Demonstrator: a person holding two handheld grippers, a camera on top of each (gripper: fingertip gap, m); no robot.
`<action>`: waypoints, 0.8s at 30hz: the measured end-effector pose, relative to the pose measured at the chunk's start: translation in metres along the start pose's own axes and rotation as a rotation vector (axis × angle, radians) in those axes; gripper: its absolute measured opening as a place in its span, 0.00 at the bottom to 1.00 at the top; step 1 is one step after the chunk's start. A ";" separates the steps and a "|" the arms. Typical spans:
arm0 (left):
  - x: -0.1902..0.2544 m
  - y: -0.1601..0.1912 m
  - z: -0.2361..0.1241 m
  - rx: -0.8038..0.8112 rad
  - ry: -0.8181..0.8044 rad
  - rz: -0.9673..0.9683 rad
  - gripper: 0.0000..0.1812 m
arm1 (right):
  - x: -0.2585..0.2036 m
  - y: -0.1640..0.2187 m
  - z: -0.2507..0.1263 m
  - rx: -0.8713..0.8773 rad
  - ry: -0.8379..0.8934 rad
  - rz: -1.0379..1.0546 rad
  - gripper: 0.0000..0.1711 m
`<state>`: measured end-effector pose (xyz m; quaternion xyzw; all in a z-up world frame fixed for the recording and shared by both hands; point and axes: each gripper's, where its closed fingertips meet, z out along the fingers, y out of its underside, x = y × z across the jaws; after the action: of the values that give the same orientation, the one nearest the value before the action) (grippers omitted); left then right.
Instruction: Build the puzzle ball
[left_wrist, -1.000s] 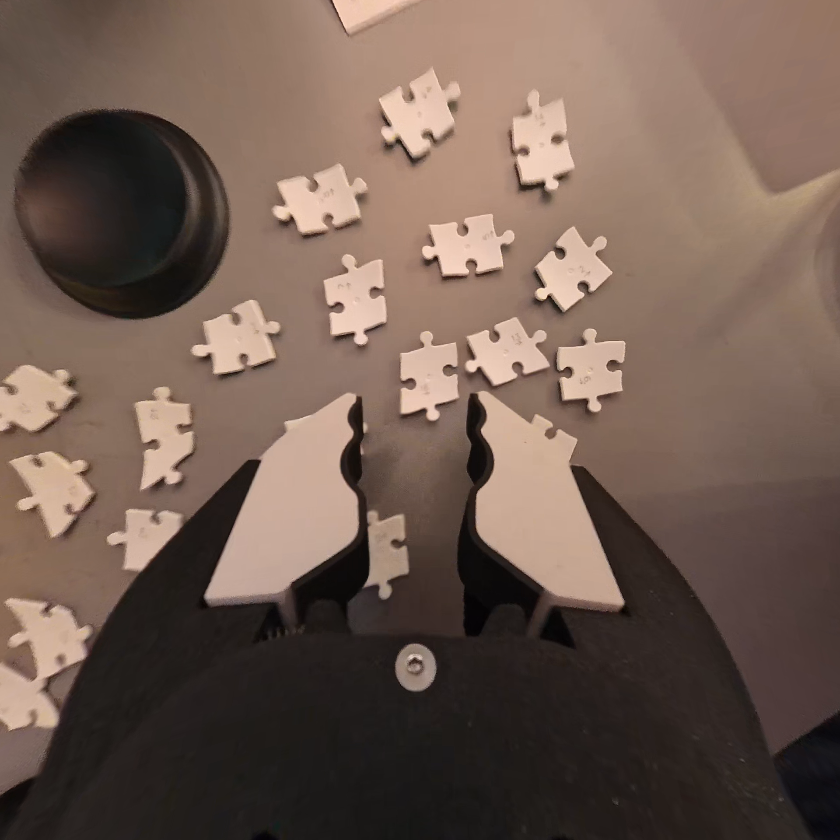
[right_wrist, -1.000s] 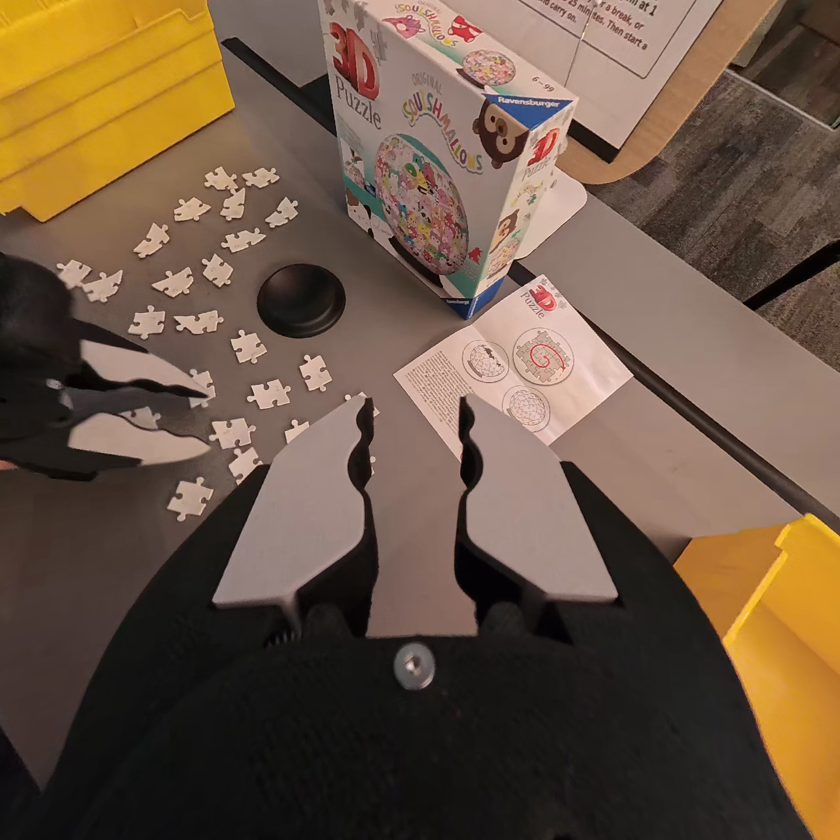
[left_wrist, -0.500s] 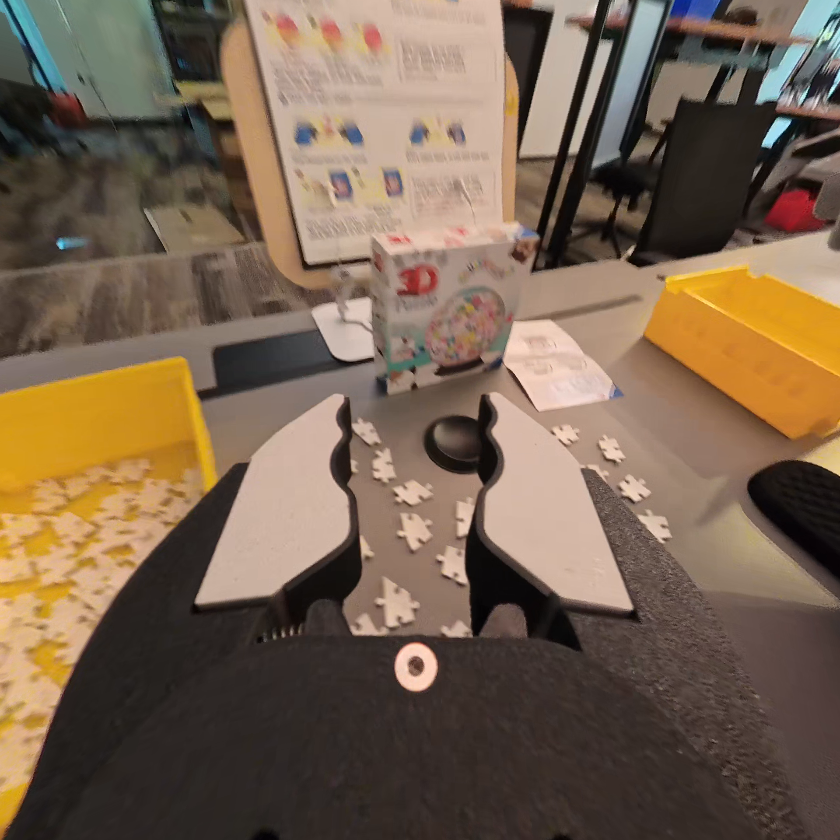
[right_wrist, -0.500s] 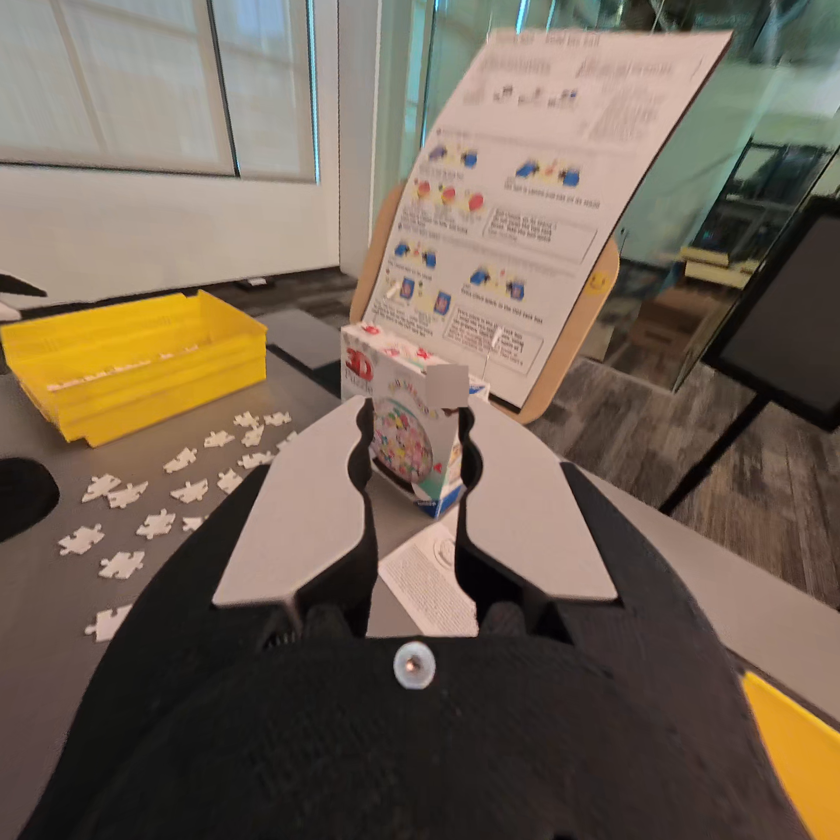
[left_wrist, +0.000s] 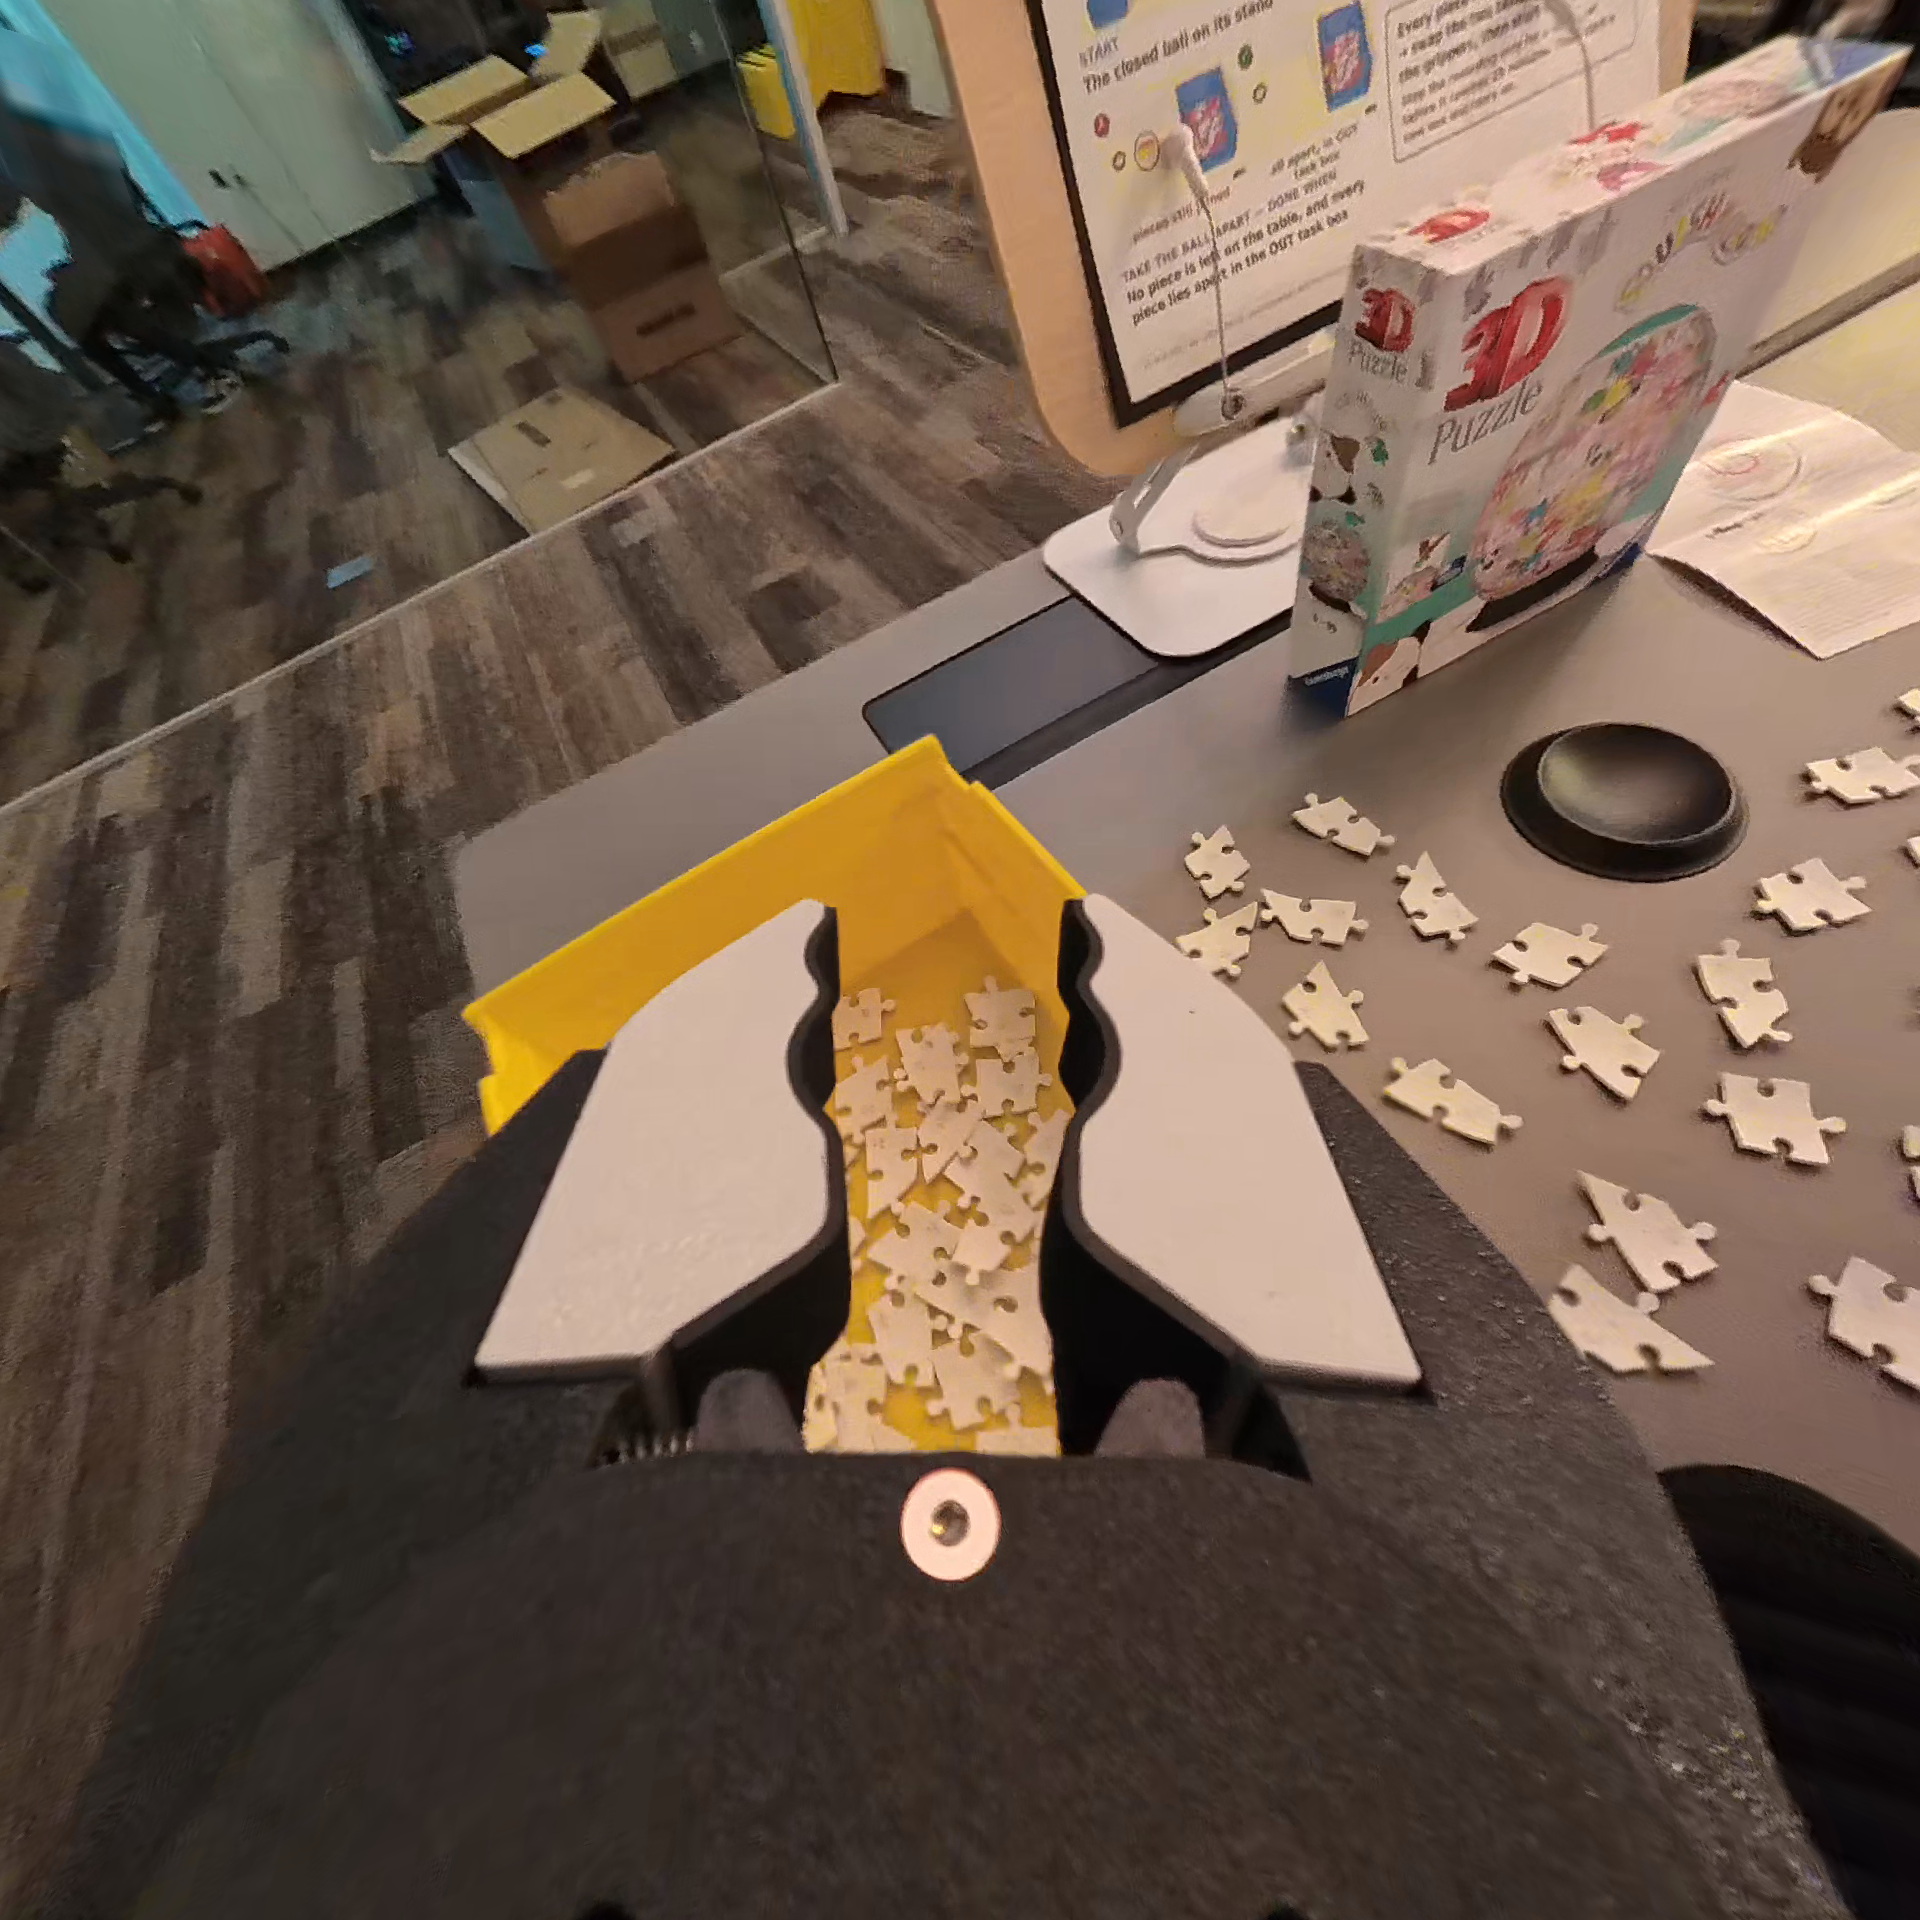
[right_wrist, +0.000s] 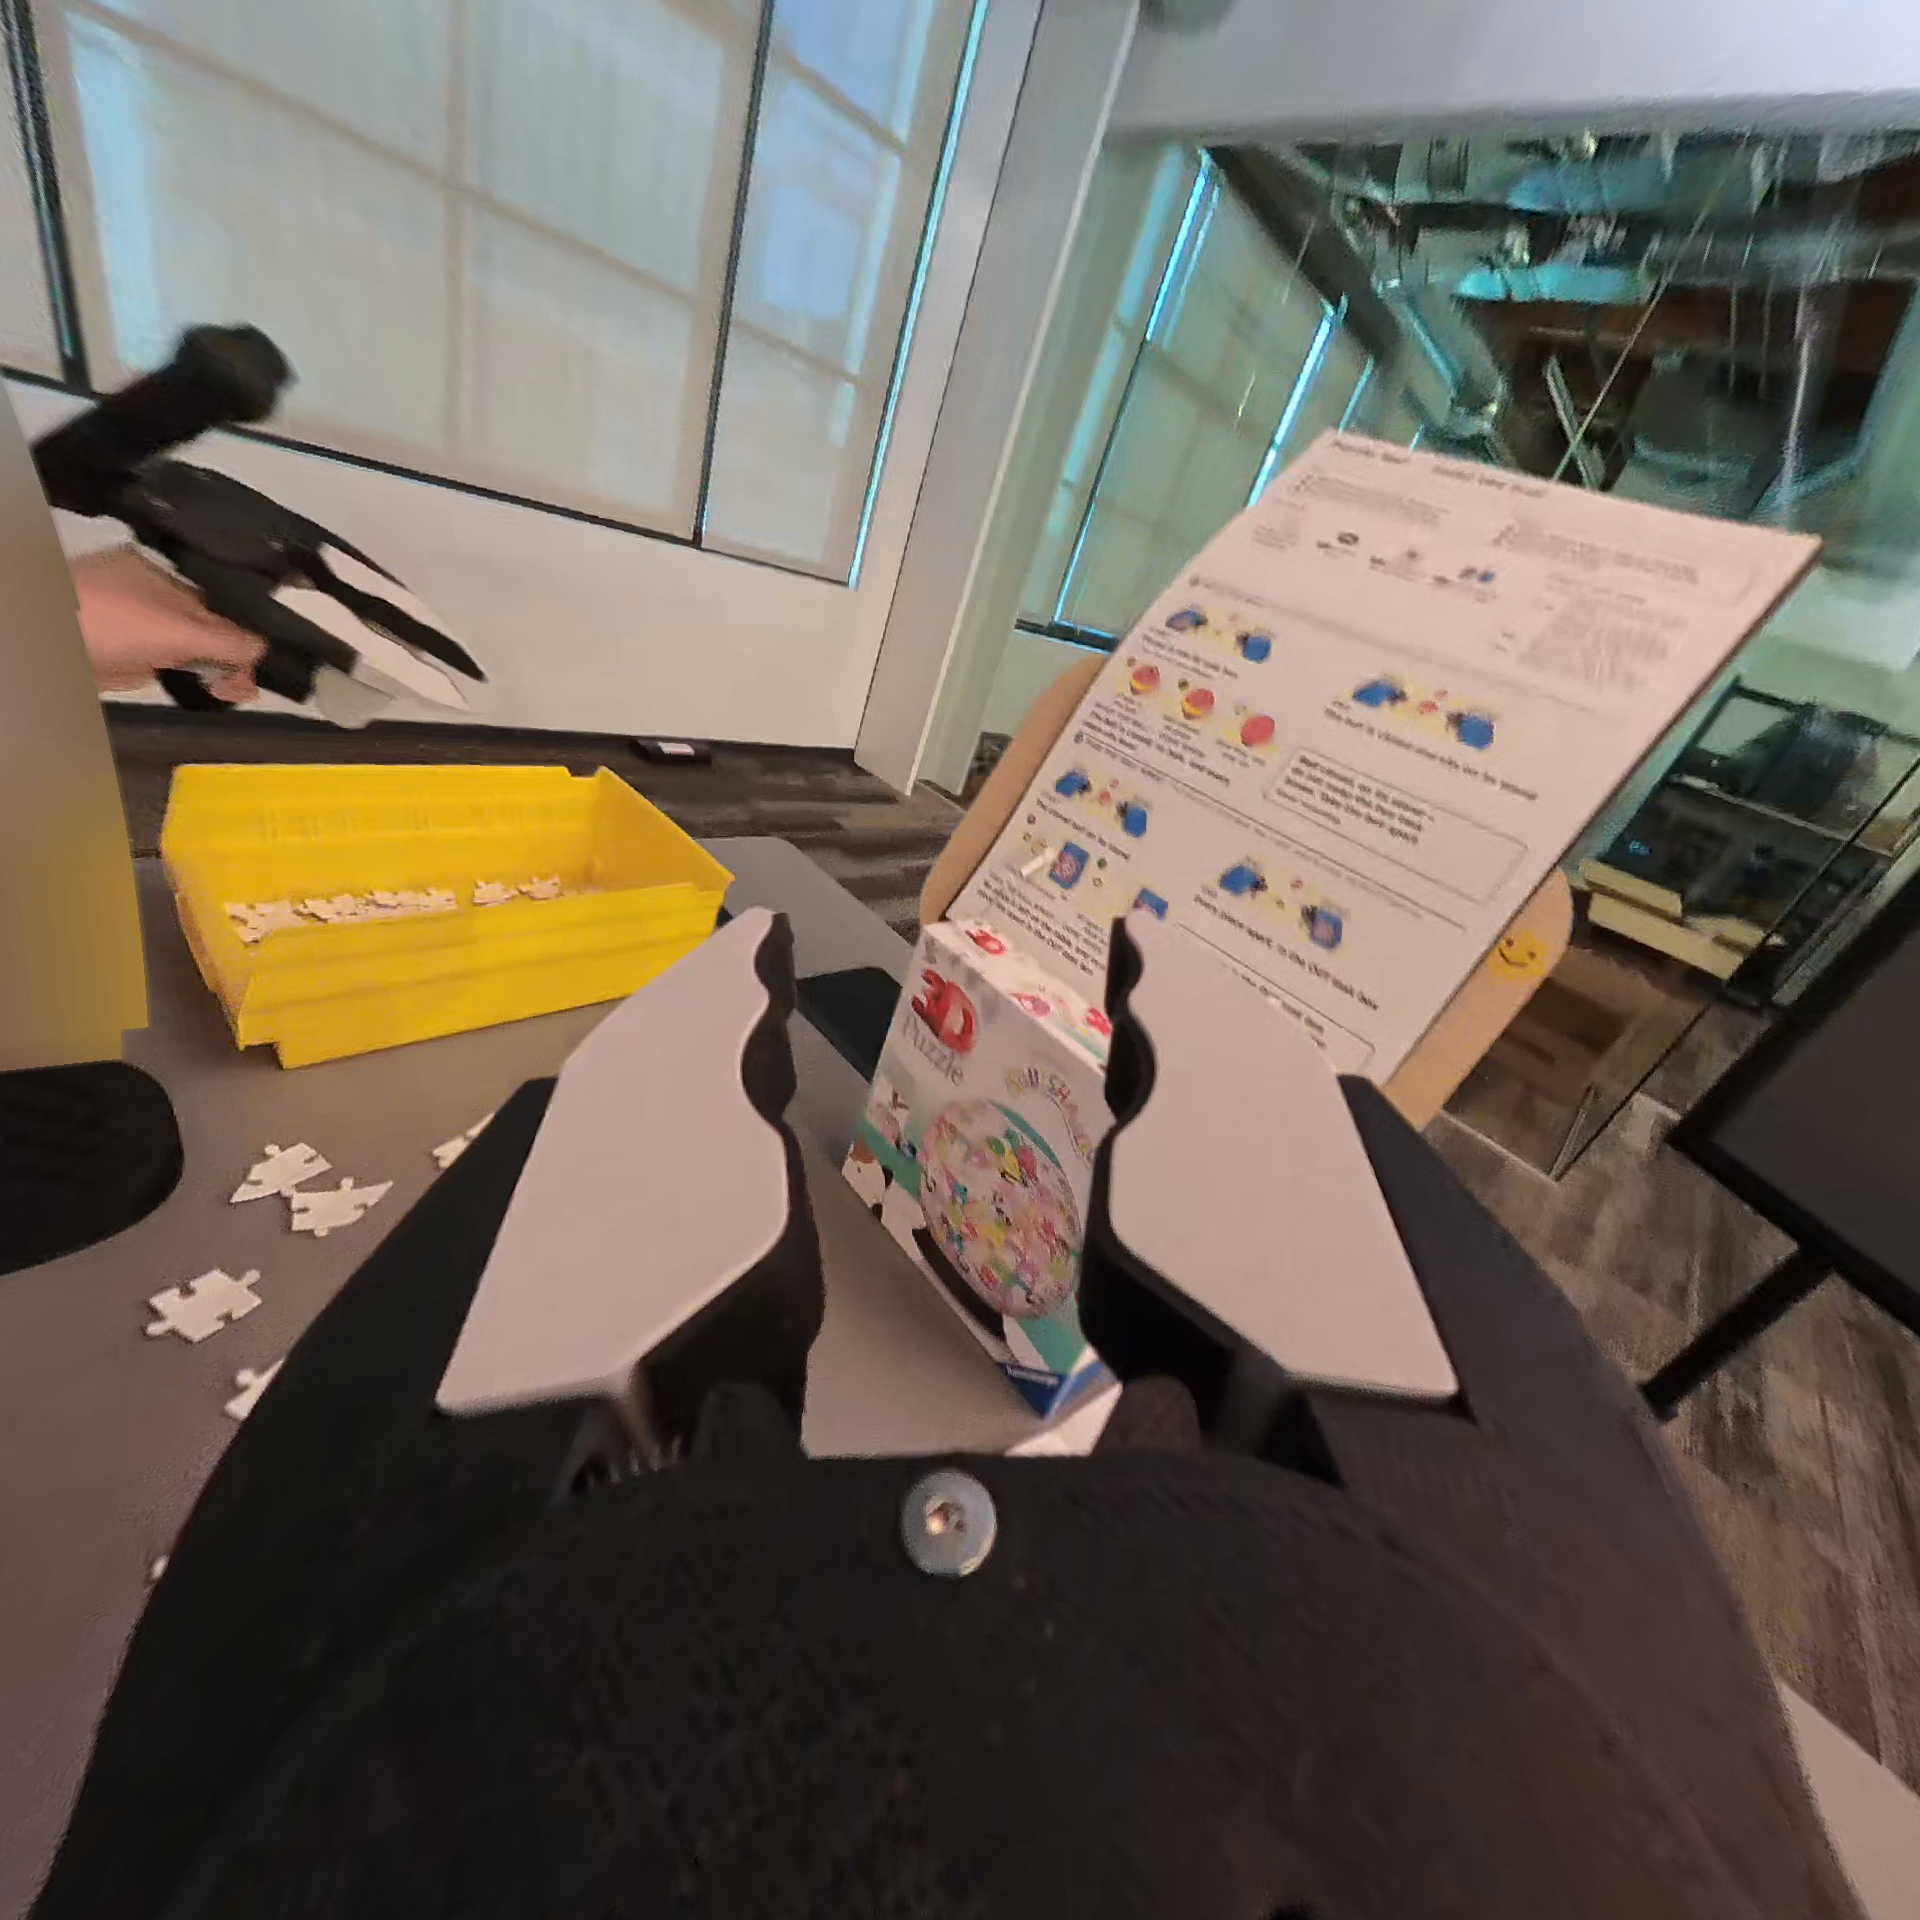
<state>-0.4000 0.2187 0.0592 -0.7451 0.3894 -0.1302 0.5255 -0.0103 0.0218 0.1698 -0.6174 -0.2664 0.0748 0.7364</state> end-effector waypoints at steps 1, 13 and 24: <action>-0.005 0.003 0.009 -0.019 0.035 -0.008 0.21 | -0.004 -0.003 0.003 0.004 0.006 -0.012 0.34; -0.041 0.119 0.100 -0.641 0.282 0.196 0.17 | -0.007 0.009 0.028 -0.057 0.085 -0.115 0.34; -0.014 0.153 0.129 -0.642 0.543 0.415 0.29 | 0.010 0.029 0.025 -0.100 0.093 -0.080 0.34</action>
<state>-0.3996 0.2944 -0.1264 -0.7154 0.6742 -0.0857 0.1623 -0.0074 0.0544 0.1472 -0.6451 -0.2597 0.0034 0.7186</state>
